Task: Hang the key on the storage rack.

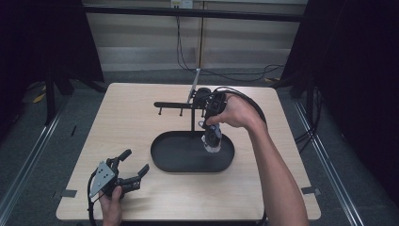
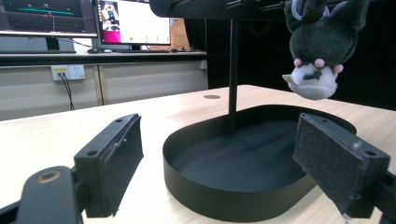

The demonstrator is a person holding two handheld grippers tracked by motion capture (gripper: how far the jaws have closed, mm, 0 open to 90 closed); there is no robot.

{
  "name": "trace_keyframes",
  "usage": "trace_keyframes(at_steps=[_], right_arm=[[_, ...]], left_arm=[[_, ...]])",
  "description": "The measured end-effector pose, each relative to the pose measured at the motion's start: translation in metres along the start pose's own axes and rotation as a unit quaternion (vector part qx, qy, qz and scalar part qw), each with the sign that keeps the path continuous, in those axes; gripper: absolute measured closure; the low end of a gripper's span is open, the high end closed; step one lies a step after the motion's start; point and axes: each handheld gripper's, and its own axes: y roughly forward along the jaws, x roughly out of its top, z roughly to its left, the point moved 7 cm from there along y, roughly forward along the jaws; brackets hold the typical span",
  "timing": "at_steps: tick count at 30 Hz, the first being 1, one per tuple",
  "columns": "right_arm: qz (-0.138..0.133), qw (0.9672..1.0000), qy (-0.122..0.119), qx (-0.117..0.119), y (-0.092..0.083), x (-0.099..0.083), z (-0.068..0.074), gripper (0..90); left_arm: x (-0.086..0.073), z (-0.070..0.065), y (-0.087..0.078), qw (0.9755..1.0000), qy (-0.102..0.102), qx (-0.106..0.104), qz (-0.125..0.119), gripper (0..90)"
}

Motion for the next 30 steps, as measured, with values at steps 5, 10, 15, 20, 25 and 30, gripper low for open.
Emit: trace_keyframes(at_steps=[5, 10, 15, 20, 25, 30], right_arm=[[-0.004, 1.0000, 0.003, 0.000, -0.003, 0.000, -0.007, 87.0], [-0.004, 0.9999, 0.010, -0.004, -0.002, -0.001, -0.012, 87.0], [-0.002, 0.9999, 0.010, -0.003, -0.003, 0.000, -0.018, 87.0], [0.005, 0.9999, 0.012, 0.000, 0.001, 0.004, -0.019, 87.0], [0.003, 0.9999, 0.009, 0.008, 0.001, 0.005, -0.022, 86.9], [0.007, 0.9999, 0.011, 0.006, 0.001, 0.003, -0.027, 86.9]], left_arm=[[0.000, 0.000, 0.000, 1.0000, -0.001, 0.000, -0.001, 15.4], [0.000, 0.000, 0.000, 1.0000, -0.001, -0.001, -0.001, 15.4], [0.000, 0.000, 0.000, 1.0000, -0.001, -0.001, -0.001, 15.4], [0.000, 0.000, 0.000, 1.0000, -0.001, 0.000, -0.001, 15.4], [0.000, 0.000, 0.000, 1.0000, 0.002, -0.001, 0.001, 15.4], [0.000, 0.000, 0.000, 1.0000, -0.001, -0.001, -0.002, 15.4]])
